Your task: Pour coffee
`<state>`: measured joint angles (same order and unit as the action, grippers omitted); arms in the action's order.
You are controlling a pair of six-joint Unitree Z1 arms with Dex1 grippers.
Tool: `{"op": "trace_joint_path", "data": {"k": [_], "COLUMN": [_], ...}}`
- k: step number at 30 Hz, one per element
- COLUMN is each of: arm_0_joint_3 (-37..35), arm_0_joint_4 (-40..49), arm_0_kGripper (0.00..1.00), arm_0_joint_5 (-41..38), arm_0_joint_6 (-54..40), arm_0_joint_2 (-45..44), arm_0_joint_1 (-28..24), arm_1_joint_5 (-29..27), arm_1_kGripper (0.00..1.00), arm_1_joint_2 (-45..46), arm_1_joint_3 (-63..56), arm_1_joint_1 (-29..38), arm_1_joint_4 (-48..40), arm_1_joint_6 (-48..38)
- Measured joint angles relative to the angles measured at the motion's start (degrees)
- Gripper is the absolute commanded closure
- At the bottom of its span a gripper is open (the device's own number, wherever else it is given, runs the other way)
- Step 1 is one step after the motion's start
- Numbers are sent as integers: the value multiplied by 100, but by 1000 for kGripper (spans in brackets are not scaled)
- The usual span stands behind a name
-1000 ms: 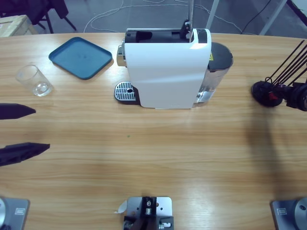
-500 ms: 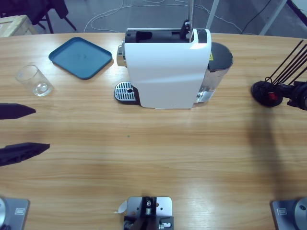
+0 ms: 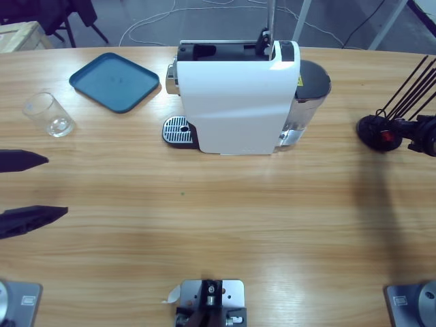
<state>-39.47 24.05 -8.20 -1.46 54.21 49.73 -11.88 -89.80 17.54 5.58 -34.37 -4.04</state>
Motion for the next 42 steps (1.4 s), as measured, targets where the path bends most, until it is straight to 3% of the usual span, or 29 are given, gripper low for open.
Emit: {"op": "trace_joint_path", "data": {"k": [8,32,33,34,38,40,42], "arm_0_joint_3": [146,361,361,361,361,361,361], "arm_0_joint_4": [-105,-344,-345,-345,-346,-346,-346], "arm_0_kGripper": [36,36,36,36,36,36,36], "arm_0_joint_5": [0,0,0,0,0,0,0], "arm_0_joint_6": [0,19,19,19,19,19,20], "arm_0_joint_2": [-42,-227,-256,-289,-370,-388,-391], "arm_0_joint_1": [0,0,0,0,0,0,0], "arm_1_joint_5": [0,-54,-79,-103,-162,-142,-74], "arm_1_kGripper": [1000,1000,930,720,350,290,292], "arm_1_joint_2": [111,2504,2569,2635,2805,2753,2566], "arm_1_joint_3": [-13,1543,1590,1630,1674,1589,1301], "arm_1_joint_1": [0,0,0,0,14,20,27], "arm_1_joint_4": [-11,2879,2976,3064,3292,3326,3258], "arm_1_joint_6": [0,1,1,1,-6,-75,-173]}}
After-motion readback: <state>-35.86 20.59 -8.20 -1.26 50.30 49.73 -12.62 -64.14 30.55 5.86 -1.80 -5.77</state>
